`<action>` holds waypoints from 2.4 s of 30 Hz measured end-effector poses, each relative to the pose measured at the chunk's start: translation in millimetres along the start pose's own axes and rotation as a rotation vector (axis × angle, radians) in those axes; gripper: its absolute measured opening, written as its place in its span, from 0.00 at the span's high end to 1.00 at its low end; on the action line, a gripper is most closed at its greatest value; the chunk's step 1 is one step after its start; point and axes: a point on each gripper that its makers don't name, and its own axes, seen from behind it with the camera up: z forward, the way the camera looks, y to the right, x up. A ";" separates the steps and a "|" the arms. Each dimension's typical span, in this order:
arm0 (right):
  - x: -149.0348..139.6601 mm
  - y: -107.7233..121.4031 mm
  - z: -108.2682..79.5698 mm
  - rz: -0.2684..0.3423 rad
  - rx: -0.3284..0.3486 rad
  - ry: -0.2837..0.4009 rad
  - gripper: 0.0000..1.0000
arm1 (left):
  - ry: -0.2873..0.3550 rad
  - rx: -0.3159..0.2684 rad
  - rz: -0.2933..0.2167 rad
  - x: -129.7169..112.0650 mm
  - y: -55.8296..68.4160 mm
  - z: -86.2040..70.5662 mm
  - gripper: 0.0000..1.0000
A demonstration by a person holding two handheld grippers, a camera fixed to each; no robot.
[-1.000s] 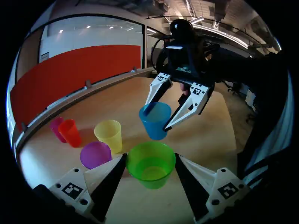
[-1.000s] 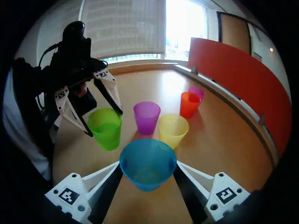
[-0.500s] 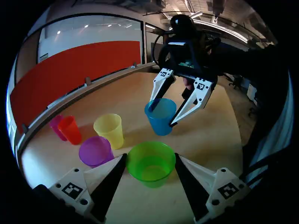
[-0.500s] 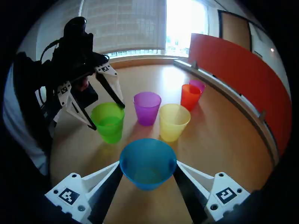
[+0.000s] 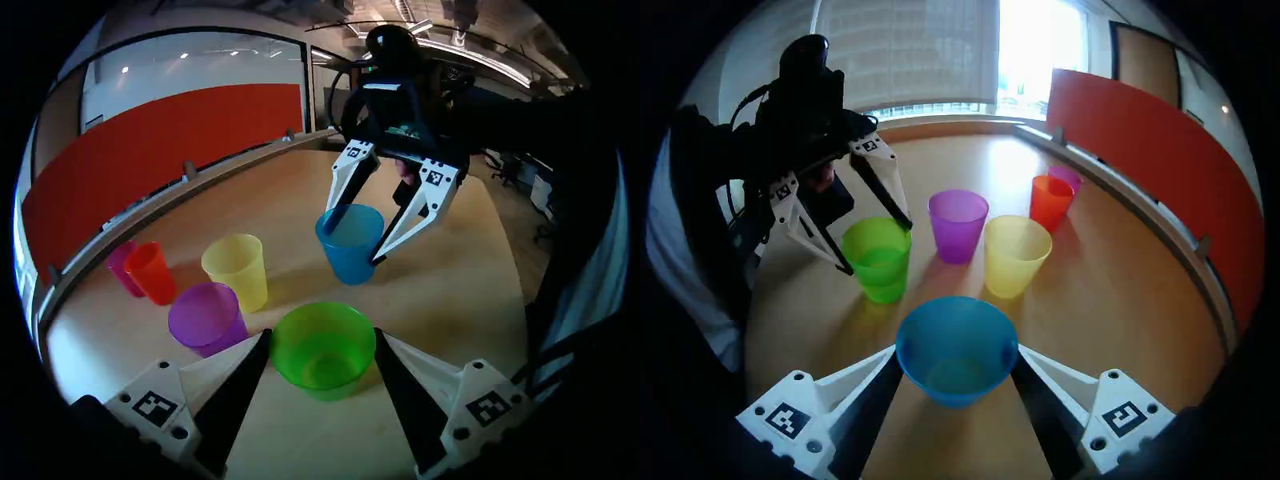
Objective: Pour water
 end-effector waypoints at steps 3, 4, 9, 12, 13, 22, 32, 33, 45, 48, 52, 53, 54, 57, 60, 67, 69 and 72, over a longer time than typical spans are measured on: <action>-1.2 -1.0 1.6 0.003 0.004 -0.002 0.09 | 0.000 -0.002 0.007 -0.7 1.1 0.3 0.10; -2.1 -1.4 2.1 0.004 0.005 -0.003 0.09 | 0.002 -0.002 0.009 -0.8 1.3 0.4 0.10; -7.9 -3.9 4.4 0.004 0.009 -0.013 0.09 | 0.007 -0.002 0.009 -1.4 1.8 0.4 0.10; -11.5 -5.3 5.4 0.000 0.010 -0.020 0.09 | 0.007 -0.003 0.009 -2.4 1.8 -0.5 0.10; -11.6 -5.4 5.8 0.000 0.011 -0.019 0.09 | 0.007 -0.002 0.009 -2.5 1.9 -0.7 0.10; -13.0 -4.7 6.3 0.018 0.010 -0.004 0.09 | 0.018 0.003 0.004 -3.3 2.5 -1.5 0.10; -25.4 -6.6 7.3 0.004 0.004 -0.026 0.09 | 0.020 0.005 -0.002 -3.9 3.3 -1.1 0.09; -26.6 -7.0 7.7 0.003 0.004 -0.027 0.09 | 0.019 0.005 -0.002 -4.1 3.4 -1.0 0.09; -26.5 -9.3 8.1 -0.004 0.008 -0.028 0.08 | -0.015 0.006 -0.008 -14.6 2.7 1.9 0.07; -27.7 -9.9 7.7 -0.004 0.010 -0.029 0.01 | -0.014 0.010 -0.007 -14.4 2.7 2.6 0.07; -29.0 -10.0 7.0 -0.003 0.008 -0.028 0.00 | -0.021 0.004 -0.017 -14.6 3.5 2.8 0.07; -29.1 -9.8 6.7 -0.003 0.006 -0.027 0.00 | -0.023 0.003 -0.019 -15.0 3.6 2.8 0.07; -29.2 -9.6 6.4 -0.003 0.004 -0.027 0.00 | -0.025 0.002 -0.021 -15.5 3.7 2.8 0.07; -30.1 -9.5 5.4 -0.003 0.003 -0.029 0.00 | -0.027 0.001 -0.019 -16.3 3.3 1.8 0.07; -32.3 -9.9 3.9 -0.005 0.000 -0.034 0.00 | -0.039 0.002 -0.020 -20.1 3.1 0.8 0.07; -40.9 -11.3 -1.1 0.004 -0.008 -0.043 0.00 | -0.046 0.018 -0.018 -25.3 1.2 -3.4 0.07; -43.0 -11.1 -2.7 0.006 -0.013 -0.045 0.00 | -0.047 0.021 -0.020 -25.8 1.0 -5.6 0.07; -45.8 -11.5 -5.5 0.009 -0.020 -0.047 0.00 | -0.052 0.027 -0.019 -27.1 0.4 -9.9 0.07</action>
